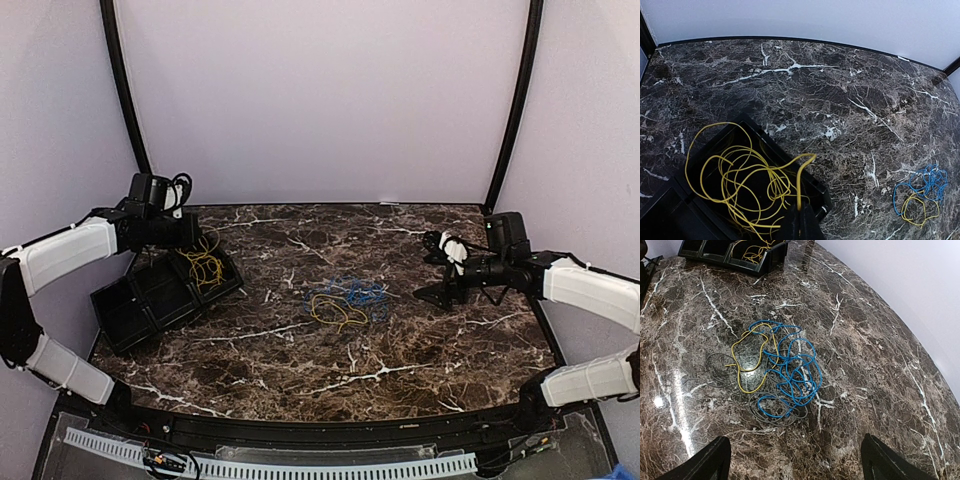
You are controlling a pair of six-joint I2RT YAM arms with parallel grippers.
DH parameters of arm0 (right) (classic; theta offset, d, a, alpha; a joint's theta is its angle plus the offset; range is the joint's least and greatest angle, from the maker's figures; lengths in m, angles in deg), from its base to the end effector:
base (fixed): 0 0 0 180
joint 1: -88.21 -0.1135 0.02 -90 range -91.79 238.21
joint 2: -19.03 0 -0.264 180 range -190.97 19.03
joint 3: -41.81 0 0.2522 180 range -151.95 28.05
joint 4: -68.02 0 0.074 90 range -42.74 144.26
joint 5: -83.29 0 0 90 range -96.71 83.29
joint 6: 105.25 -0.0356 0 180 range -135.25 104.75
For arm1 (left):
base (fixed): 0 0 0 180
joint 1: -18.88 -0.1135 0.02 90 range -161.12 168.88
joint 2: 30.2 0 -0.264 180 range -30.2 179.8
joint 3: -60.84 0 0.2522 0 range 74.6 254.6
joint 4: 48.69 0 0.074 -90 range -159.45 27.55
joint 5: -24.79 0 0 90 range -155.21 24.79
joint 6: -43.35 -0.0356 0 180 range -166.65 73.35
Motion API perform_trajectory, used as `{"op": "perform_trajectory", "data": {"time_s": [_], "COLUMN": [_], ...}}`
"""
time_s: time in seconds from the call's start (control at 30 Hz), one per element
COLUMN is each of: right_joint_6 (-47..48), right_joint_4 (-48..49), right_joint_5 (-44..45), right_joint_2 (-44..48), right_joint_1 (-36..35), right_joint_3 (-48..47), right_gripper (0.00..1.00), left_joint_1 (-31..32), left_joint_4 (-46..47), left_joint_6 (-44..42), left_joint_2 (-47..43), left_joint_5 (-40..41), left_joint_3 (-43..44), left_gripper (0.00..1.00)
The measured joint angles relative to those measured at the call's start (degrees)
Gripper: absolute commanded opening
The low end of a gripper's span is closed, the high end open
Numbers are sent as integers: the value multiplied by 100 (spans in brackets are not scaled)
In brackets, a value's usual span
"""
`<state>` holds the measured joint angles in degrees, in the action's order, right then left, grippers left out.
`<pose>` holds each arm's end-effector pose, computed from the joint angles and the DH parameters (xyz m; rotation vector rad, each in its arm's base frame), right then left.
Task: Untangle the cables
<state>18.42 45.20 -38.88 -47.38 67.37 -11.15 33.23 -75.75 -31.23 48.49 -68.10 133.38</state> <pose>0.2209 0.1044 0.2352 -1.2407 1.7352 0.4854 0.3005 -0.0787 0.2854 0.0093 2.1709 -0.3544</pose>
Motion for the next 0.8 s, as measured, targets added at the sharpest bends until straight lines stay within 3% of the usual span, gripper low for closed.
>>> {"op": "perform_trajectory", "data": {"time_s": [0.5,0.8], "right_joint_6": [44,118], "right_joint_4": [-20,-125], "right_joint_5": [-37,-107], "right_joint_2": [2,-52], "right_joint_1": [0,2], "right_joint_3": [0,0], "right_gripper": [91,91], "left_joint_1": [-262,-284], "left_joint_4": [-236,-251], "left_joint_6": [538,756], "left_joint_2": [474,1460], "left_joint_5": [490,0], "left_joint_3": [-319,-118], "left_gripper": [0,0]}}
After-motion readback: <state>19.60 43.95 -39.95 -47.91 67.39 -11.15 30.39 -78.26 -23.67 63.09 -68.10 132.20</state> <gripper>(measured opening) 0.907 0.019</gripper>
